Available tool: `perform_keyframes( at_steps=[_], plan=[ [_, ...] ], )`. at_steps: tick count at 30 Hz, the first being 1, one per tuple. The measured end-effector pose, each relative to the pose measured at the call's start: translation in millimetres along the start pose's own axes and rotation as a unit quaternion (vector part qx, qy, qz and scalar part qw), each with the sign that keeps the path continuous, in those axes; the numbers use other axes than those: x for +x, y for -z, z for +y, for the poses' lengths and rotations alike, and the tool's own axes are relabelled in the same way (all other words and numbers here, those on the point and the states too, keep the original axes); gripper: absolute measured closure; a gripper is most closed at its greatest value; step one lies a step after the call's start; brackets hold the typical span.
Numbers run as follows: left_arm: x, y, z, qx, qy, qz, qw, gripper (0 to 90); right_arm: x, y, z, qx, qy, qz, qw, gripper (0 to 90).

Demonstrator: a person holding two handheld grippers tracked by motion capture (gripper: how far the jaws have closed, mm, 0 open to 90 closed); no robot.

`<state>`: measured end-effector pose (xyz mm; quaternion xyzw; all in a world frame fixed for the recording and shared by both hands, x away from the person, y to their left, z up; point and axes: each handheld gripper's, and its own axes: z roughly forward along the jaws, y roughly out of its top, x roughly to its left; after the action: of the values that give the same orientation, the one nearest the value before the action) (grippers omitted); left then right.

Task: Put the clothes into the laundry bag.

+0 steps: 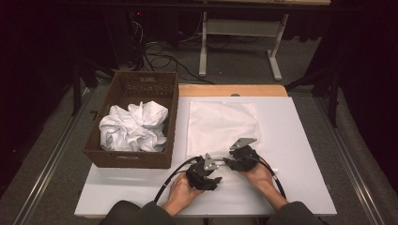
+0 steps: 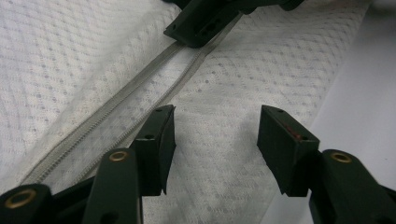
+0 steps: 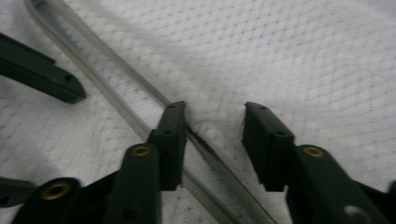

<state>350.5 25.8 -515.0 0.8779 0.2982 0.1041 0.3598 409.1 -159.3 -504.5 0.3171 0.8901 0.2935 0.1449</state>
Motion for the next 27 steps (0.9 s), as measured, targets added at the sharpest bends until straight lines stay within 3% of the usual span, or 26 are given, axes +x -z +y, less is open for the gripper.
perform_keyframes(
  at_steps=[10, 19, 27],
  plan=[
    [-1.8, -0.1, -0.4, -0.004, -0.004, 0.002, 1.0, 50.7, 3.0, 0.2, -2.2, -0.012, 0.01, 0.005, 0.9999, 85.3],
    [-1.6, 0.0, -0.4, -0.005, -0.005, 0.002, 1.0, 52.2, -2.3, 8.0, -4.1, -0.025, -0.025, 0.026, 0.999, 87.7],
    [-1.0, -0.1, -0.6, -0.006, -0.008, -0.001, 1.0, 52.1, -10.0, 16.0, -0.3, -0.045, -0.035, 0.03, 0.9979, 88.7]
  ],
)
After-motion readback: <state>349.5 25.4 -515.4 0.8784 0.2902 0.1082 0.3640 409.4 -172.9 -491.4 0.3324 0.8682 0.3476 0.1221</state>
